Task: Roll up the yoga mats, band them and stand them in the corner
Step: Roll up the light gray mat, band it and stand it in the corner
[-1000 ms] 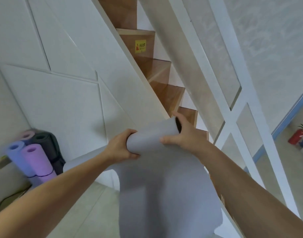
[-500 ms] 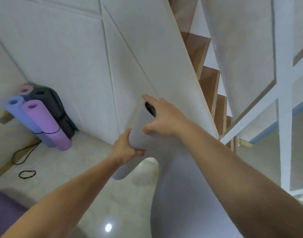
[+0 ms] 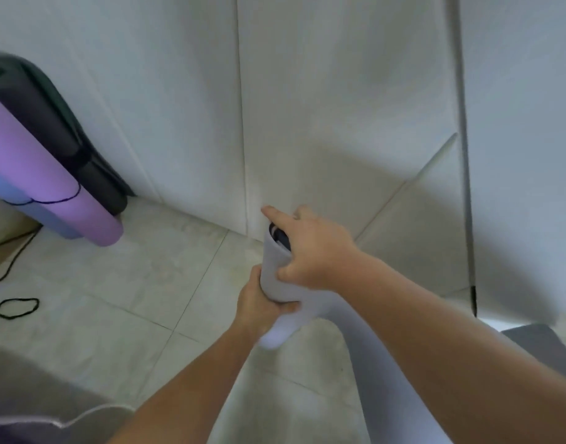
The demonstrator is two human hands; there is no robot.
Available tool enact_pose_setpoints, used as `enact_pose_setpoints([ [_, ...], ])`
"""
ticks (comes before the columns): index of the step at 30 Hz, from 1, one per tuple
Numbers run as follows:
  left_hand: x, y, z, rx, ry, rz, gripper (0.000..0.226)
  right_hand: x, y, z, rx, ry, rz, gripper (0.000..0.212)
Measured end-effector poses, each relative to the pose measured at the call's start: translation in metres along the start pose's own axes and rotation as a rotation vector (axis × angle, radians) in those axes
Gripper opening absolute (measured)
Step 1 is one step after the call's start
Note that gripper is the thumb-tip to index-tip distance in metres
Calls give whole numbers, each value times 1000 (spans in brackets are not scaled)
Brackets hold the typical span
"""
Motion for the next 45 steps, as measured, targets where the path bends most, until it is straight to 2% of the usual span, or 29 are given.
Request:
enact_pose_setpoints([
  [2, -23, -8, 42, -10, 78, 31, 53, -21, -39, -11, 6, -17, 30, 92],
  [6, -63, -16, 106, -1, 101, -15, 72, -50, -102, -23, 22, 4, 52, 87],
  [10, -103, -10, 125, -29, 32, -59, 81, -88, -119, -26, 58, 48, -34, 89],
  [16, -105, 6, 157, -63, 31, 38, 95, -91, -142, -9, 111, 58, -58, 90],
  [19, -86, 16, 133, -53, -16, 86, 97, -83, -136, -8, 154, 52, -28, 91],
  [21, -68, 25, 95, 53, -98, 119, 85, -76, -126, -7, 190, 31, 32, 93],
  [24, -39, 31, 35, 150, -281, 210, 29, -63, -125, -1, 160, 29, 12, 97],
  [25, -36, 34, 35, 153, -282, 219, 30, -59, -130, 3, 158, 33, 6, 101],
  [27, -38, 29, 56, 148, -241, 199, 52, -53, -144, 9, 142, 46, 34, 108],
  [28, -39, 24, 57, 245, -130, 195, 58, -53, -147, 10, 140, 61, 47, 108],
  [29, -35, 26, 56, 196, -54, 163, 57, -54, -146, 10, 137, 78, 51, 108],
  [30, -34, 26, 54, 287, -20, 198, 53, -57, -141, 8, 124, 89, 52, 109],
  [31, -34, 26, 50, 389, -46, 180, 44, -59, -135, 5, 98, 90, 48, 110],
  [34, -39, 26, 48, 687, 49, 111, 25, -54, -135, -7, 74, 6, -13, 113],
  [35, -37, 25, 45, 707, 75, 100, 32, -49, -138, -10, 95, -20, -23, 113],
  [37, -37, 20, 45, 662, 109, 104, 65, -48, -142, -15, 91, -44, -20, 110],
  [38, -35, 19, 40, 692, 135, 109, 64, -48, -141, -17, 73, -41, -2, 111],
  [40, -31, 15, 34, 752, 189, 118, 22, -48, -135, -17, 40, -44, 25, 116],
  [41, -32, 13, 36, 758, 248, 113, 19, -47, -135, -16, 33, -47, 32, 116],
  [43, -27, 10, 32, 766, 310, 119, 31, -43, -140, -13, 35, -48, 12, 110],
  [45, -25, 9, 35, 679, 281, 95, 39, -44, -143, -12, 3, -32, -17, 104],
])
Point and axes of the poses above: each hand's wrist, its own x-axis away from the middle knuckle, its own y-axis out of the back of the hand, z = x × y, the point moved 1 cm from there along -x, towards the middle knuckle, and after that the axes turned 9 degrees about -x, right-handed, at the moved point
